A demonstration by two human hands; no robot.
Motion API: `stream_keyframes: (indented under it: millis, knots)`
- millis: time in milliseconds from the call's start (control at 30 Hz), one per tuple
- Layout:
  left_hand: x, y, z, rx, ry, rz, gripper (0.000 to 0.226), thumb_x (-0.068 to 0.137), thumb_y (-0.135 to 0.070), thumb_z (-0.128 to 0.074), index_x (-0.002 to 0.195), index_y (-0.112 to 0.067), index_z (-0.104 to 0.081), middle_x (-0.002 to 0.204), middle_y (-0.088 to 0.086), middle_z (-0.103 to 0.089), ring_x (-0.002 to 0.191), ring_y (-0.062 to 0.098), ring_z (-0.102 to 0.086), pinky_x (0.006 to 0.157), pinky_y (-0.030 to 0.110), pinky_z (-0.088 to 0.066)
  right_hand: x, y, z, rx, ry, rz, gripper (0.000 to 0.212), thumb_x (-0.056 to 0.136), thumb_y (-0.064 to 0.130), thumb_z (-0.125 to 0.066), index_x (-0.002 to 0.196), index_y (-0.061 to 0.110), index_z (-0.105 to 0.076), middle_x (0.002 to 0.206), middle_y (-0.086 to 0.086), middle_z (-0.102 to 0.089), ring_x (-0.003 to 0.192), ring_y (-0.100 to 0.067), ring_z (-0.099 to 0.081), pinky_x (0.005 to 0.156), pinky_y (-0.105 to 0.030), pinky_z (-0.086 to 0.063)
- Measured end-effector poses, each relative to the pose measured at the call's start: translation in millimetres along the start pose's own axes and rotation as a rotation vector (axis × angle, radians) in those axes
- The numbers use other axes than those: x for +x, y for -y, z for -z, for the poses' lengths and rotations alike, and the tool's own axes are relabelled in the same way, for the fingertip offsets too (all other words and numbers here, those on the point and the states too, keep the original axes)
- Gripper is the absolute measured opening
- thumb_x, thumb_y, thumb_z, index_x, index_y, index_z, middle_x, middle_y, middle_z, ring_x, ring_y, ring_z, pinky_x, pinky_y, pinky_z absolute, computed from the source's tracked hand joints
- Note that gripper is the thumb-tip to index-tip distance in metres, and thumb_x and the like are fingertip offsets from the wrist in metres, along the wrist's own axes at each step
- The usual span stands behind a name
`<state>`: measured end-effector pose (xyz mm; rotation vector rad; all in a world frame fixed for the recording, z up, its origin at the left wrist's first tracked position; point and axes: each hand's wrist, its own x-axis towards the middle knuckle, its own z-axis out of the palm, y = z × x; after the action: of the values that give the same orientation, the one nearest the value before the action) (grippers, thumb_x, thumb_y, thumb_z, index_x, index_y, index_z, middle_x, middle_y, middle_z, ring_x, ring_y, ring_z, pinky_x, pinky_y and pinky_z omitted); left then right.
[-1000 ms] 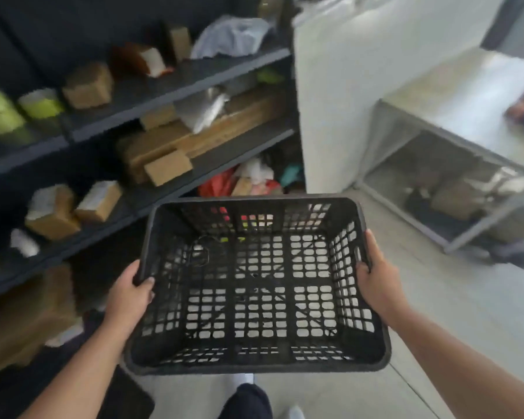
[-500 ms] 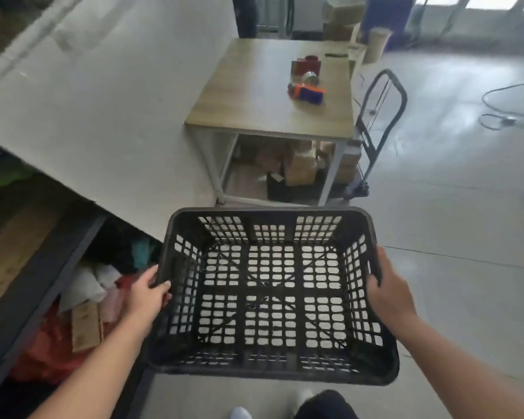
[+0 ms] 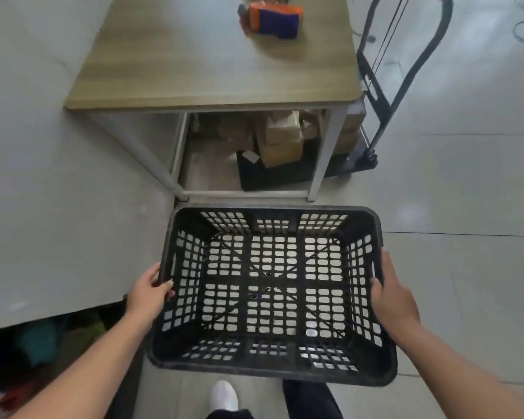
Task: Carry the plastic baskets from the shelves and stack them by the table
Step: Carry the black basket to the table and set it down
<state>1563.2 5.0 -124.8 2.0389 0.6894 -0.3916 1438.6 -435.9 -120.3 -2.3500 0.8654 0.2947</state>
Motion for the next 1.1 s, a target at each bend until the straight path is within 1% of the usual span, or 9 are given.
stream_keyframes:
  millis: [133, 200, 267, 400, 567, 700, 867, 967, 1100]
  knots:
    - [97, 38, -65, 0.041, 0.023, 0.003, 0.042, 0.095, -0.007, -0.058, 0.127, -0.035, -0.058, 0.108, 0.007, -0.071, 0.079, 0.021, -0.068, 0.065, 0.034, -0.052, 79, -16, -74, 0.042, 0.0, -0.027, 0.068, 0.1, 0.019, -0.044, 0.155, 0.039, -0.01, 0.103, -0.019, -0.07, 0.079, -0.037, -0.063, 0.077, -0.047, -0.055]
    - [142, 65, -96, 0.087, 0.011, 0.003, 0.039, 0.095, -0.01, -0.059, 0.131, -0.028, -0.059, 0.107, 0.008, -0.072, 0.079, 0.02, -0.068, 0.065, 0.032, -0.052, 114, -28, -115, 0.064, -0.001, -0.019, 0.066, 0.1, 0.019, -0.043, 0.154, 0.039, -0.013, 0.118, -0.017, -0.068, 0.095, -0.04, -0.065, 0.082, -0.045, -0.051]
    - [179, 88, -124, 0.139, 0.012, -0.027, 0.033, 0.095, -0.011, -0.059, 0.126, -0.024, -0.063, 0.098, 0.007, -0.073, 0.076, 0.02, -0.067, 0.065, 0.032, -0.05, 146, -42, -155, 0.063, 0.011, -0.013, 0.065, 0.098, 0.021, -0.043, 0.152, 0.043, -0.014, 0.114, -0.015, -0.069, 0.093, -0.041, -0.066, 0.08, -0.045, -0.052]
    - [242, 138, -167, 0.157, 0.035, -0.036, 0.035, 0.093, -0.007, -0.061, 0.123, -0.026, -0.064, 0.092, 0.011, -0.072, 0.073, 0.024, -0.066, 0.076, 0.048, -0.057, 194, -68, -224, 0.089, 0.046, -0.081, 0.065, 0.098, 0.021, -0.041, 0.147, 0.054, -0.013, 0.101, -0.01, -0.07, 0.082, -0.036, -0.067, 0.077, -0.053, -0.056]
    - [281, 179, -199, 0.188, 0.033, -0.005, 0.032, 0.094, -0.007, -0.06, 0.12, -0.025, -0.063, 0.091, 0.013, -0.072, 0.075, 0.025, -0.067, 0.07, 0.04, -0.055, 224, -89, -281, 0.104, 0.045, -0.137, 0.062, 0.1, 0.021, -0.04, 0.144, 0.055, -0.014, 0.097, -0.008, -0.069, 0.079, -0.032, -0.067, 0.074, -0.053, -0.057]
    - [285, 196, -209, 0.177, 0.035, -0.014, 0.036, 0.095, -0.007, -0.057, 0.123, -0.029, -0.062, 0.09, 0.006, -0.071, 0.078, 0.026, -0.069, 0.078, 0.048, -0.058, 231, -97, -300, 0.139, 0.027, -0.173, 0.062, 0.1, 0.018, -0.04, 0.144, 0.055, -0.016, 0.107, -0.008, -0.069, 0.09, -0.035, -0.067, 0.08, -0.052, -0.055]
    - [273, 191, -207, 0.179, 0.095, -0.034, 0.047, 0.096, -0.016, -0.058, 0.137, -0.039, -0.05, 0.121, -0.002, -0.066, 0.103, 0.022, -0.065, 0.09, 0.053, -0.054, 227, -88, -294, 0.133, 0.032, -0.188, 0.064, 0.097, 0.014, -0.041, 0.146, 0.05, -0.019, 0.117, -0.008, -0.064, 0.1, -0.035, -0.063, 0.086, -0.047, -0.052]
    - [256, 175, -190, 0.207, 0.108, 0.024, 0.072, 0.091, -0.022, -0.068, 0.153, -0.033, -0.032, 0.15, 0.007, -0.048, 0.133, 0.03, -0.049, 0.107, 0.054, -0.042, 214, -73, -270, 0.081, 0.021, -0.213, 0.058, 0.095, 0.016, -0.048, 0.149, 0.033, -0.033, 0.14, -0.012, -0.049, 0.126, -0.032, -0.049, 0.105, -0.049, -0.041]
    - [216, 131, -151, 0.29, 0.088, -0.041, 0.072, 0.088, -0.03, -0.072, 0.152, -0.027, -0.037, 0.151, 0.006, -0.047, 0.137, 0.028, -0.044, 0.108, 0.045, -0.037, 179, -21, -215, 0.072, 0.05, -0.096, 0.053, 0.095, 0.022, -0.057, 0.146, 0.021, -0.045, 0.154, -0.008, -0.039, 0.144, -0.022, -0.031, 0.115, -0.039, -0.026]
